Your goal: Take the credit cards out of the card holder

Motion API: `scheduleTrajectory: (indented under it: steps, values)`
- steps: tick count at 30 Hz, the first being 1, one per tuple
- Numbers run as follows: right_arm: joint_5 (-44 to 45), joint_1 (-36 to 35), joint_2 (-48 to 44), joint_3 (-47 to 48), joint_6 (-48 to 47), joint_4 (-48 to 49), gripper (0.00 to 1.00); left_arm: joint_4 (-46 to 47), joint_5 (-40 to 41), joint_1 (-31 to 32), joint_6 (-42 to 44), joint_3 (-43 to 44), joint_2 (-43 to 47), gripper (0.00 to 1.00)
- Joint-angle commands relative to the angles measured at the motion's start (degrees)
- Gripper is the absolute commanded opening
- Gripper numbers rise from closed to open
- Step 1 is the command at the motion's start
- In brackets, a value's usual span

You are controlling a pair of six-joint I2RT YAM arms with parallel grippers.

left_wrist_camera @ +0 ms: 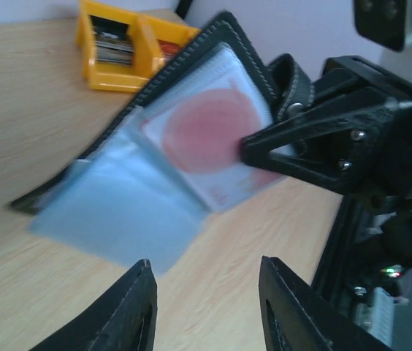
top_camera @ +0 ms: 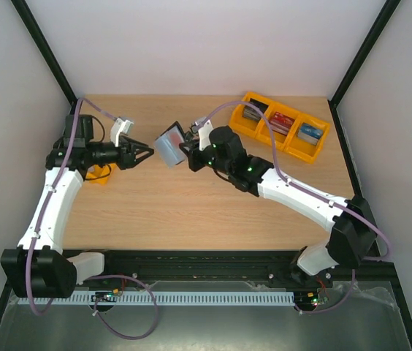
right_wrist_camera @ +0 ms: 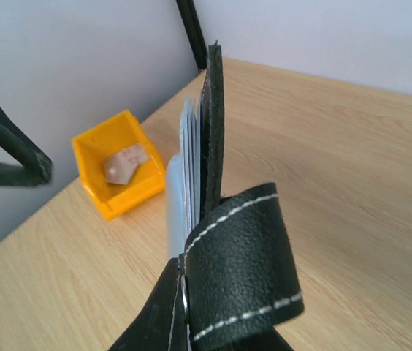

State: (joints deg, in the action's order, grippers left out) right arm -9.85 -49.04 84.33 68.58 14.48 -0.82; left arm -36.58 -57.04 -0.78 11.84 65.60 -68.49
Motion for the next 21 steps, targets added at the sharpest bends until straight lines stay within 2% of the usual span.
scheduleTrajectory:
  steps: [1,5,8,11,21]
  values:
    - [-6.1,0.0,-0.3,0.9,6.7,11.2,0.02,6.5,-8.0,2.2,-8.0,-1.9,0.0,0.41]
    - [-7.8,0.0,0.3,1.0,12.2,15.9,0.02,8.7,-6.8,3.7,-10.8,-1.4,-1.0,0.41]
    - [-10.5,0.1,0.5,0.2,15.3,21.7,0.02,11.8,-4.8,3.9,-13.8,-2.6,-1.2,0.47]
    - [-14.4,0.2,1.2,-0.1,18.2,26.3,0.02,14.7,-6.2,3.9,-16.9,-3.7,-1.4,0.47]
    - [-19.9,0.5,3.3,-0.9,23.9,32.4,0.02,14.2,-12.9,3.8,-17.6,-1.0,-1.5,0.35]
